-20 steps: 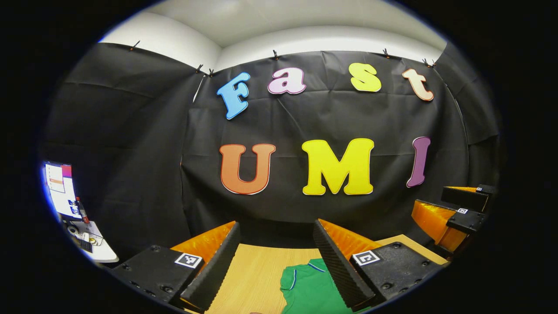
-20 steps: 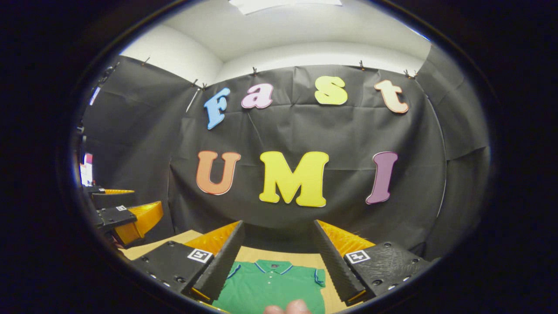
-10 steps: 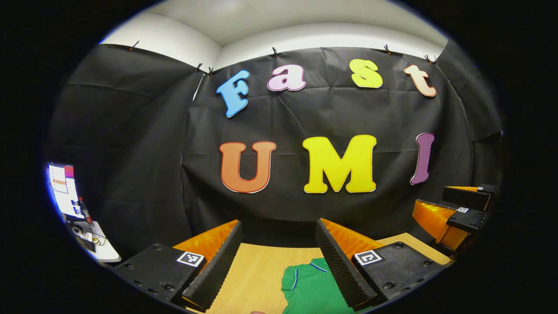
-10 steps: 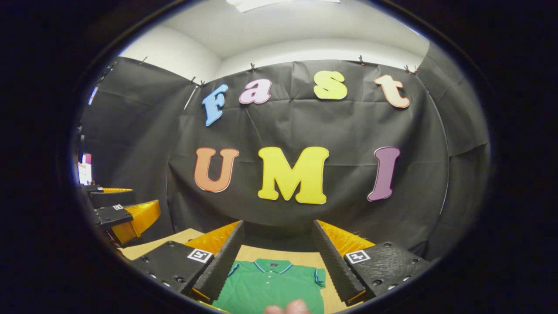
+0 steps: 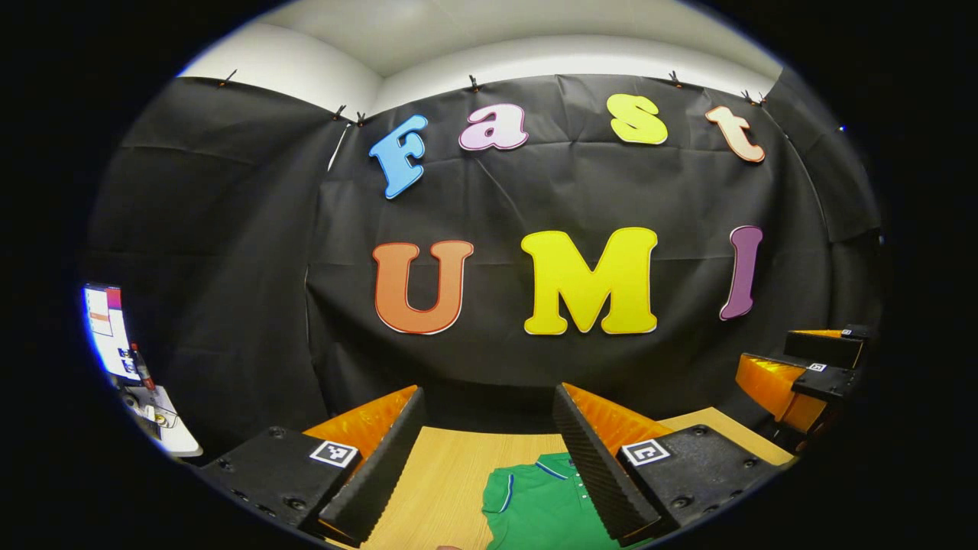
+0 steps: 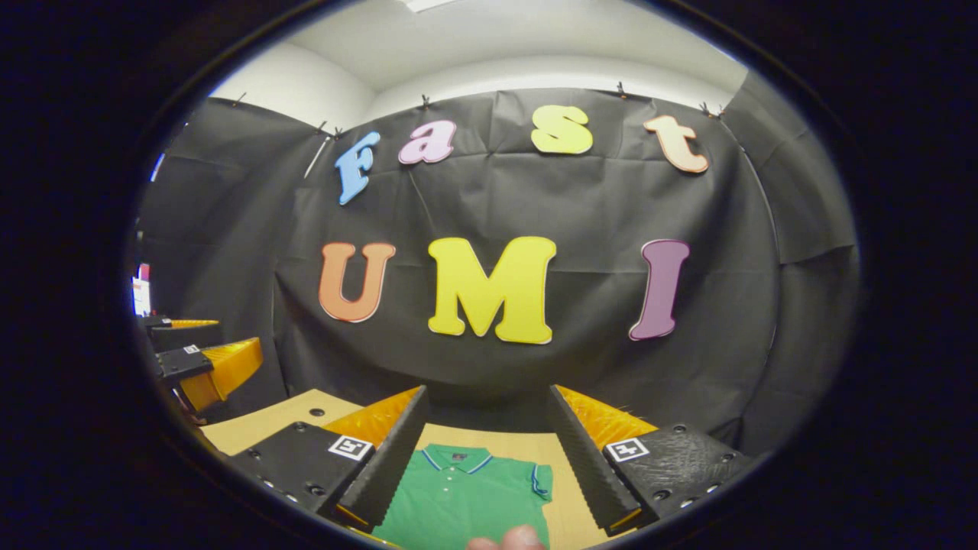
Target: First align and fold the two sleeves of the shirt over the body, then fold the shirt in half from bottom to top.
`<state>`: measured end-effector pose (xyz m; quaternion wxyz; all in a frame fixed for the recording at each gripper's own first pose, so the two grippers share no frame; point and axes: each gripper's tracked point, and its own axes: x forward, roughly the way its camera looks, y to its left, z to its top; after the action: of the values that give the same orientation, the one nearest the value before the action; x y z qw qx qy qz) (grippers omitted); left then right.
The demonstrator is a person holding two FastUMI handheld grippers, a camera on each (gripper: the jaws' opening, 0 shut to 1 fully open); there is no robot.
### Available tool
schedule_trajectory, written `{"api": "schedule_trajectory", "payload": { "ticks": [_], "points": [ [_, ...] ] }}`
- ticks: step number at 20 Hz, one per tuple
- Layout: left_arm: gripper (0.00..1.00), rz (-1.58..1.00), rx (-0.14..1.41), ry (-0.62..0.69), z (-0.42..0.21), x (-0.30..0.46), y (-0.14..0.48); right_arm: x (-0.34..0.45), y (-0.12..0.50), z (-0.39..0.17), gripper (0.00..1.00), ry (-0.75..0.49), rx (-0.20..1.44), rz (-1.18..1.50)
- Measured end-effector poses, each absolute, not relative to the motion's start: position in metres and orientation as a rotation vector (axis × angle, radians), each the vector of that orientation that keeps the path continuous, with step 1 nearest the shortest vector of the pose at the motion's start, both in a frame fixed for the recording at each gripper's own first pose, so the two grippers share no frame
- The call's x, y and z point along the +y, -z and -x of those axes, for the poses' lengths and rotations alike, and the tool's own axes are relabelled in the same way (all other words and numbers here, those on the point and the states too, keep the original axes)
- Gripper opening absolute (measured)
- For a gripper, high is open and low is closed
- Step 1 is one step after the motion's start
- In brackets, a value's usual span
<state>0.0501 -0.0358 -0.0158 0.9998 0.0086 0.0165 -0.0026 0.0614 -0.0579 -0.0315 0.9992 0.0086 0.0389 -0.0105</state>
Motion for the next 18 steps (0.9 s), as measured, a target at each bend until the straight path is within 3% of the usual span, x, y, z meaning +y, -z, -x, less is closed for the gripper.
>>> {"api": "schedule_trajectory", "payload": {
  "ticks": [12,18],
  "points": [
    [1.0,-0.013,0.039,0.061,-0.07,-0.08,0.029,-0.128,0.114,-0.072,0.95,0.081,0.296,-0.019],
    [1.0,-0.025,0.066,0.059,-0.078,-0.085,0.042,-0.137,0.177,-0.094,0.94,0.038,0.447,-0.005]
  ]
}}
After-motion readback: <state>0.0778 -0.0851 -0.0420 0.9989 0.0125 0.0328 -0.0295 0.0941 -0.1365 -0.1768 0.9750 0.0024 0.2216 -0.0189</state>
